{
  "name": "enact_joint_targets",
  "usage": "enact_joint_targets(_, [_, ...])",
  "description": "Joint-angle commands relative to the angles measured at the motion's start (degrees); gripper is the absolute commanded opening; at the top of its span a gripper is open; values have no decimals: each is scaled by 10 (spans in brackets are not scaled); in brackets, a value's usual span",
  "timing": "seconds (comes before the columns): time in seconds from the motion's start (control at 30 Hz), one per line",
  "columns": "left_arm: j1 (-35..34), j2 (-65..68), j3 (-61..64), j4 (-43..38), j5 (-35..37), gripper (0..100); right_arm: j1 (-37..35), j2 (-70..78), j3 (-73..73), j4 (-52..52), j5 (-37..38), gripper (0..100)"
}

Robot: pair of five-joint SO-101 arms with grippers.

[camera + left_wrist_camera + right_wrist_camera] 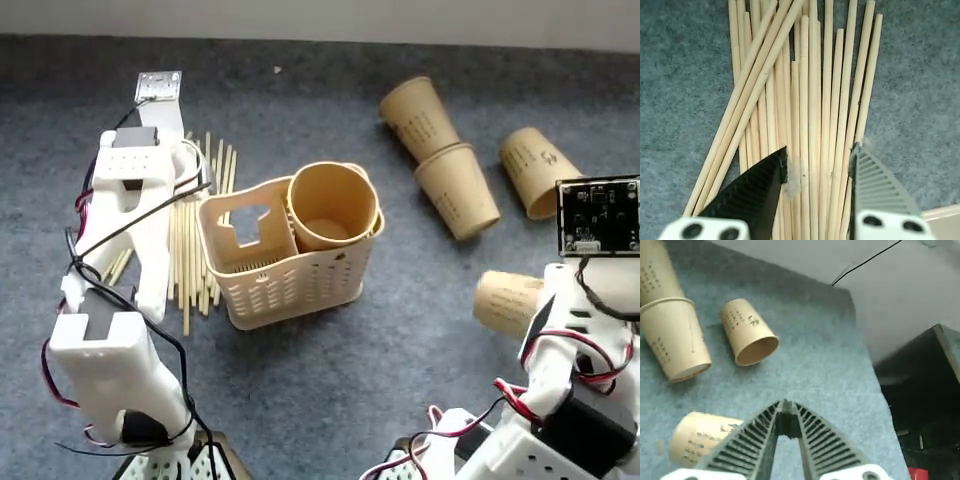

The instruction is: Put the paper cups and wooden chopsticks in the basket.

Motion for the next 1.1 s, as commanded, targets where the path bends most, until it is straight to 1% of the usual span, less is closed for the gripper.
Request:
enact_joint_targets(0.0, [-3,-11,0,-11,4,221,8,4,-1,-58,8,10])
enact_joint_targets(0.13, [-6,-11,1,-10,4,221,14,7,35,-44,9,10])
enact_joint_targets(0.17, [-6,-11,1,-9,4,221,28,6,66,-30,9,10])
enact_joint_targets(0.23, [-6,-11,2,-9,2,221,86,6,158,-8,11,10])
enact_joint_targets(0.27, [-6,-11,2,-9,2,221,112,6,215,-23,19,11])
enact_joint_targets(0.33, [-6,-11,2,-10,2,221,150,6,330,-95,36,12])
enact_joint_targets(0.4, [-3,-11,2,-11,2,221,162,6,432,-155,7,44])
enact_joint_targets(0.47, [-2,-11,2,-11,2,221,169,5,480,-175,-48,111])
enact_joint_targets(0.53, [-4,-10,2,-11,2,221,165,6,500,-176,-94,173])
enact_joint_targets(0.6, [-6,-10,3,-9,2,221,157,6,508,-177,-112,198])
enact_joint_targets(0.67, [-7,-10,16,-12,1,221,164,1,498,-177,-111,198])
enact_joint_targets(0.83, [-6,-10,25,-29,0,221,227,1,410,-179,-108,198])
enact_joint_targets(0.87, [-6,-10,25,-29,0,221,234,5,393,-179,-94,198])
enact_joint_targets(0.97, [-6,-10,25,-28,0,221,231,6,368,-202,-62,198])
enact_joint_targets(1.07, [-7,-11,25,-28,0,221,209,6,417,-231,-59,198])
